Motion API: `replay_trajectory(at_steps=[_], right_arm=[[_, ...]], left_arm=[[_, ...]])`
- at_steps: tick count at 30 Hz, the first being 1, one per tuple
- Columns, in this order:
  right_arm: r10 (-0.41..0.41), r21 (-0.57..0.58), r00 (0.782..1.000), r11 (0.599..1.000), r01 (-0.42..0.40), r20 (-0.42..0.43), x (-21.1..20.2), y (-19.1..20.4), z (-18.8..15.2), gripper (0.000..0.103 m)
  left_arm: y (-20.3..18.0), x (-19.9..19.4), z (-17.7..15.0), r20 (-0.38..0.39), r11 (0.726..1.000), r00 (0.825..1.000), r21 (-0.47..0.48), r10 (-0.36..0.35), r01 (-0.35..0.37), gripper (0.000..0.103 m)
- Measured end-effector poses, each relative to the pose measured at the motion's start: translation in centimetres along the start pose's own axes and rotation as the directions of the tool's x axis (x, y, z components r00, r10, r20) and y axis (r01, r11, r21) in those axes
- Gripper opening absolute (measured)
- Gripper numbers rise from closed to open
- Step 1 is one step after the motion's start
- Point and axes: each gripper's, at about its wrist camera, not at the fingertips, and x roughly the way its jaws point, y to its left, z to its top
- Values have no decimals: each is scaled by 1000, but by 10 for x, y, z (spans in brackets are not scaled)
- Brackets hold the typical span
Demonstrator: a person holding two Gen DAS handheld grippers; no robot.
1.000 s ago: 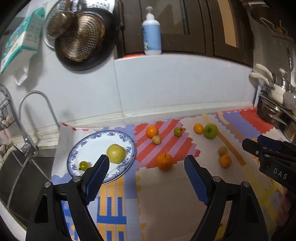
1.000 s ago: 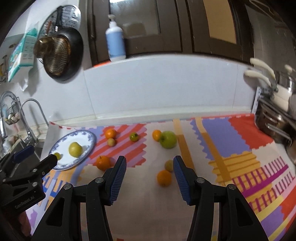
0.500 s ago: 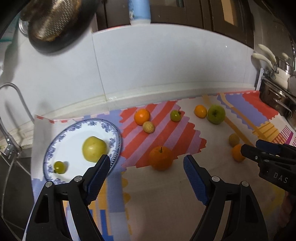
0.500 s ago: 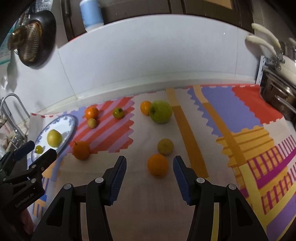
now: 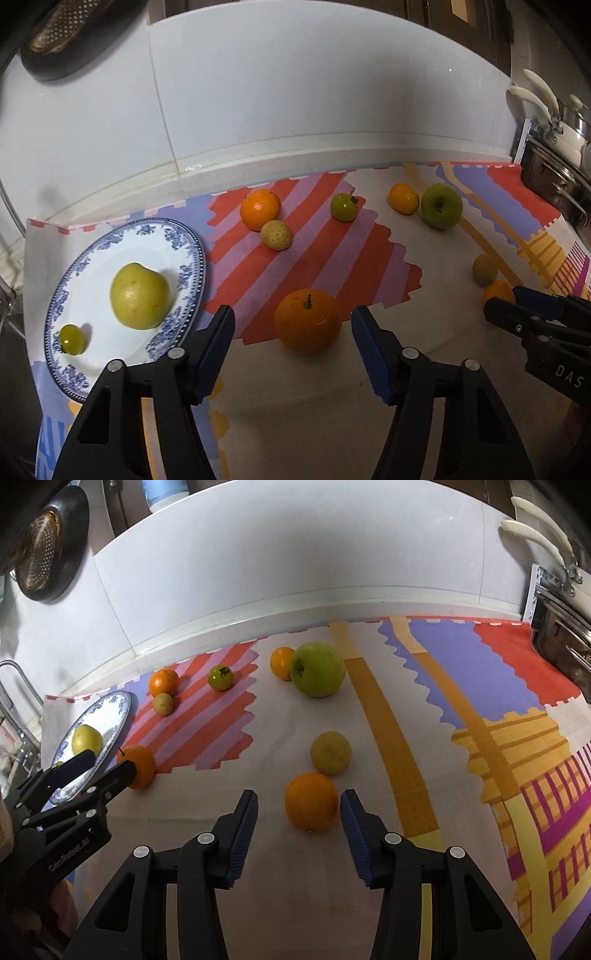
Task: Organize fruits
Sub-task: 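Grasp the stemmed tangerine with the left tool while the right tool grasps an orange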
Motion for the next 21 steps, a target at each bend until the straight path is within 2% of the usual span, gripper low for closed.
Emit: replay_trajectory(at_steps=[4,11,13,21], right_arm=[[-6,2,1000,1000,6,-7,4,-2,1,43],[-4,1,1000,1000,4,-15,7,-2,0,36],[-2,-2,1000,1000,2,-18,7,-3,1,33],[3,-1,1000,1000,-3,-11,6,-2,3,33]], left_arm=[[-2,9,0,-24,1000,1000,0,-10,10,52],[-4,14,2,-29,1000,999,-10,-24,24,44],[-4,17,2,-37,999,999,-15,-29,29,42],[-4,13,4,-38,999,999,-22,-36,35,42]])
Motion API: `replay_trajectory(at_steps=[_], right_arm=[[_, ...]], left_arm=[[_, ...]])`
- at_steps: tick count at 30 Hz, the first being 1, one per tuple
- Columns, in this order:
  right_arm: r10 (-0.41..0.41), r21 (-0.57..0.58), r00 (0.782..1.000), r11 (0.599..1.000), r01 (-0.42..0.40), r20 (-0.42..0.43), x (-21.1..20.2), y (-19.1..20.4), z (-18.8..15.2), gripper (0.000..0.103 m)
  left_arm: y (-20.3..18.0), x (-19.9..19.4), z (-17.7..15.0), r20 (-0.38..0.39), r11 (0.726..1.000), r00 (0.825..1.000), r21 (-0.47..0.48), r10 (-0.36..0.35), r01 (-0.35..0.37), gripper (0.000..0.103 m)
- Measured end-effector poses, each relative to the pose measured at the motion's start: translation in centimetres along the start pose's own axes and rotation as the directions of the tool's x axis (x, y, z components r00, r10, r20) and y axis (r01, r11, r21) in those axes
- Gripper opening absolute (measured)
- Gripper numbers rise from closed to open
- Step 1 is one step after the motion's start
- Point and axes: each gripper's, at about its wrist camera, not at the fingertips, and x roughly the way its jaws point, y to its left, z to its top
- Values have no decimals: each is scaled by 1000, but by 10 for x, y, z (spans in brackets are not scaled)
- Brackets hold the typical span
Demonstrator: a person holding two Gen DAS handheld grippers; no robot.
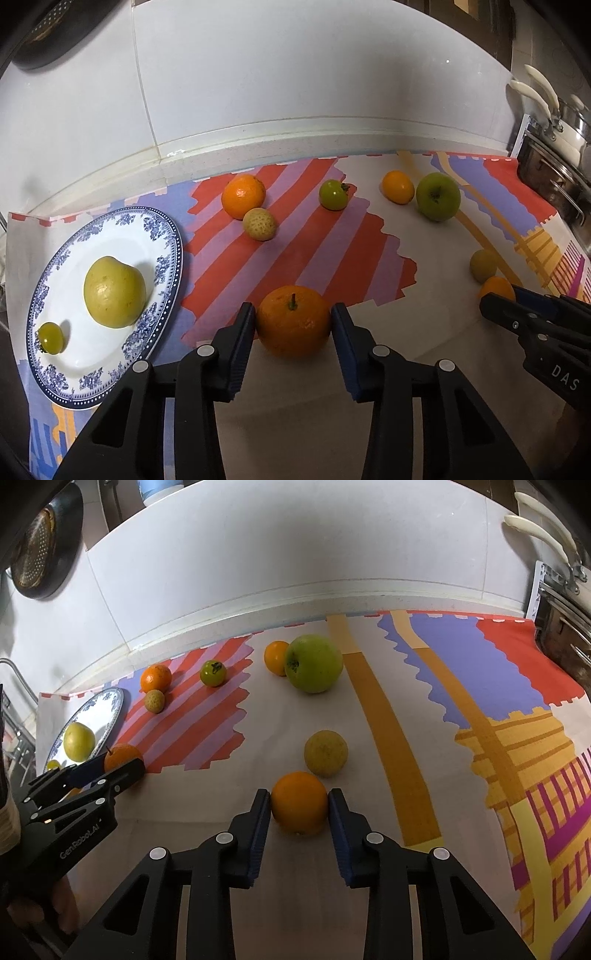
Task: Organize fruits
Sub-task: 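Grasp the stemmed tangerine with the left tool while the right tool grasps an orange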
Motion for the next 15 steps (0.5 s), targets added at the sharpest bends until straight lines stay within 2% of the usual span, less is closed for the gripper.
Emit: replay_trajectory(at_steps=[15], right_arm=[[39,-54,997,998,-36,64,-25,11,10,33]], left_arm=[[5,-45,6,96,999,995,-34,14,-11,42]])
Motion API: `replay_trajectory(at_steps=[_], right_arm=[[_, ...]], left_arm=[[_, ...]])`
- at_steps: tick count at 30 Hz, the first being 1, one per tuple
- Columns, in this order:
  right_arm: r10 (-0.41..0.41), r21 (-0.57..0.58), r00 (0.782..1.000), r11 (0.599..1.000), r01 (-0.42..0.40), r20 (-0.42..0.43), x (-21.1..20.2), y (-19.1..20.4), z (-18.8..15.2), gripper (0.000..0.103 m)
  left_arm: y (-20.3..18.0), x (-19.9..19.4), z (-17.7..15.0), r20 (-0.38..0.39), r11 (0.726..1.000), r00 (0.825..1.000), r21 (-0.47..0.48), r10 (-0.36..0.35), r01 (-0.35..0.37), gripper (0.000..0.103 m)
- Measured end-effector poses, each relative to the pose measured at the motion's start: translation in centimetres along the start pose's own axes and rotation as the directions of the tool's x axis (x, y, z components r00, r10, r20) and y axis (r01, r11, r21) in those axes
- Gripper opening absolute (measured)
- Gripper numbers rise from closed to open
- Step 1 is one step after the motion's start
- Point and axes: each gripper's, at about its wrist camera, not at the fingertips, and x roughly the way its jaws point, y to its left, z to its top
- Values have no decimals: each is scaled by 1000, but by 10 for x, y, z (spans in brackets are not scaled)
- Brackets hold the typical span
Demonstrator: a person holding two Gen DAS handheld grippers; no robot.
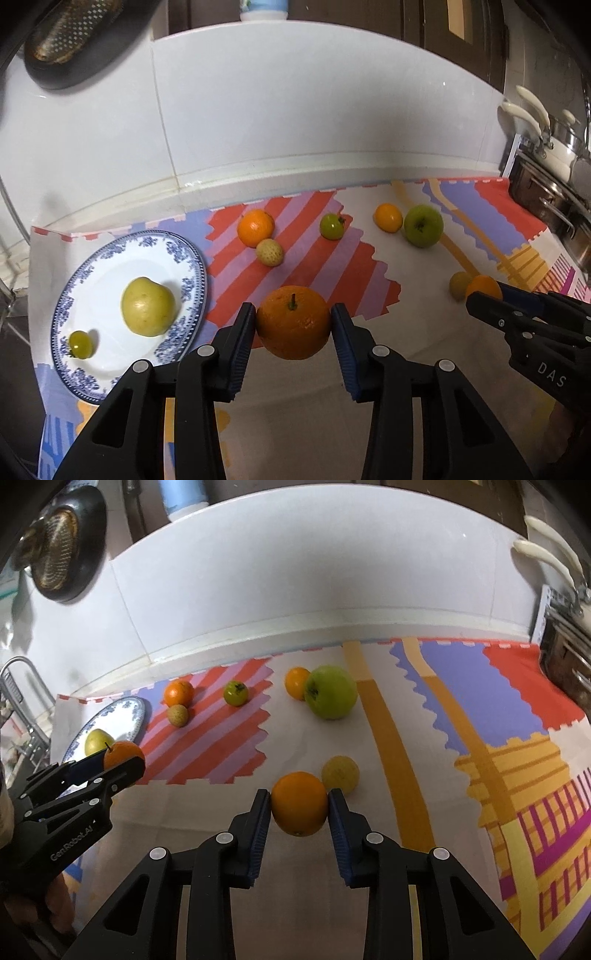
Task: Organize fruits
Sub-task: 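Grasp the stemmed tangerine with the left tool while the right tool grasps an orange, then carry the tangerine onto the plate with the left tool while the right tool carries the orange there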
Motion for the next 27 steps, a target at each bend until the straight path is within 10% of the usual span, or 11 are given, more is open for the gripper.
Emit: replay_trajectory(at_steps=[27], right_arm=[[265,-239,961,941,-240,76,-65,90,31,33]], left_arm=[[43,-101,-18,115,978,983,-166,143,-122,41]])
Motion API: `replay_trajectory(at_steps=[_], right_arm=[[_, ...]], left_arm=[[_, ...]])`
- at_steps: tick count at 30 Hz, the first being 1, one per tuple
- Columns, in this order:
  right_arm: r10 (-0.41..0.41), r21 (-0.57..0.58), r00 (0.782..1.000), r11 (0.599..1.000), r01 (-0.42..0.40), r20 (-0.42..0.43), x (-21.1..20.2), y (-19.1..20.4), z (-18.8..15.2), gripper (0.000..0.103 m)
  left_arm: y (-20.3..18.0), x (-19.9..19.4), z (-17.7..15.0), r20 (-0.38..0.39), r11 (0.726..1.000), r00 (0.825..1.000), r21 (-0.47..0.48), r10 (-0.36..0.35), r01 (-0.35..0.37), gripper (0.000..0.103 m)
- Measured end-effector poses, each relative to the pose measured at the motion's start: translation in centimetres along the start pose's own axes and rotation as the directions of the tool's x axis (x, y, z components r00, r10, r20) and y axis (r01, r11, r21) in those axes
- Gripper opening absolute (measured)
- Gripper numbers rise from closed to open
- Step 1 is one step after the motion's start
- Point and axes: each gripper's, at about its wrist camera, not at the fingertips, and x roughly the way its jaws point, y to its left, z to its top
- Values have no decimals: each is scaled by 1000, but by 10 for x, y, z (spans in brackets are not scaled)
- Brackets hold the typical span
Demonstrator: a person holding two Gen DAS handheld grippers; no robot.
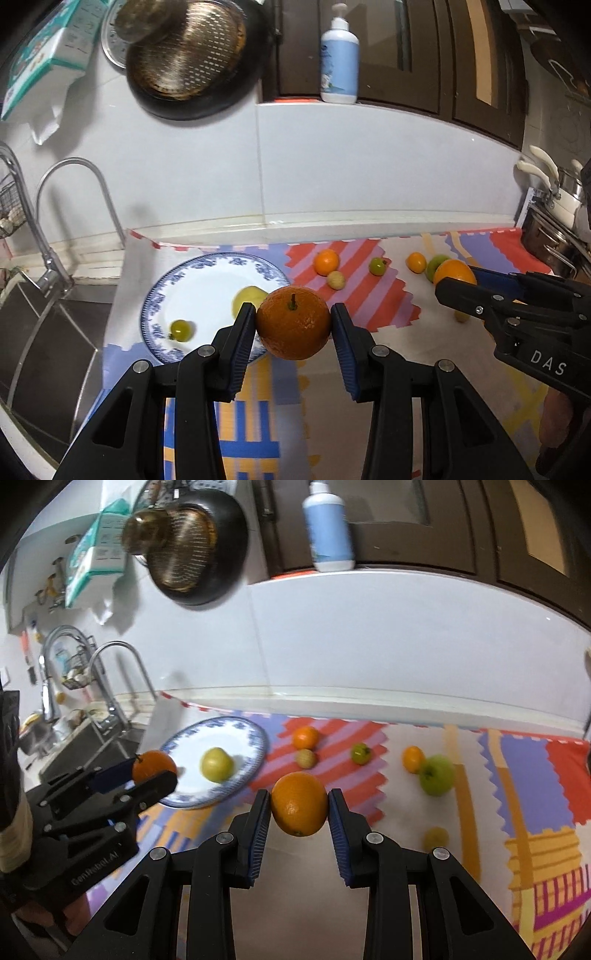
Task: Organize fruits
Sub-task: 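Carry the tangerine onto the plate with the left tool while the right tool carries the orange there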
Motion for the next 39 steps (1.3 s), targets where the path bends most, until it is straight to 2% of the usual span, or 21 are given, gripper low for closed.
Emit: replay_trajectory(at_steps=[13,19,30,39], right_arm=[[117,-64,993,991,-117,11,39,48,48,33],[154,-104,987,982,-157,-37,76,66,73,33],[197,-141,967,965,-221,-164,163,84,93,33],[202,-133,938,960,-247,-283,237,87,95,33]], left_arm=[[53,3,19,25,996,996,-16,84,-84,41],[79,22,30,16,992,993,-32,120,-119,41],[119,83,29,-76,991,991,-75,109,-115,41],[143,140,20,-176,989,979,-82,104,-120,41]])
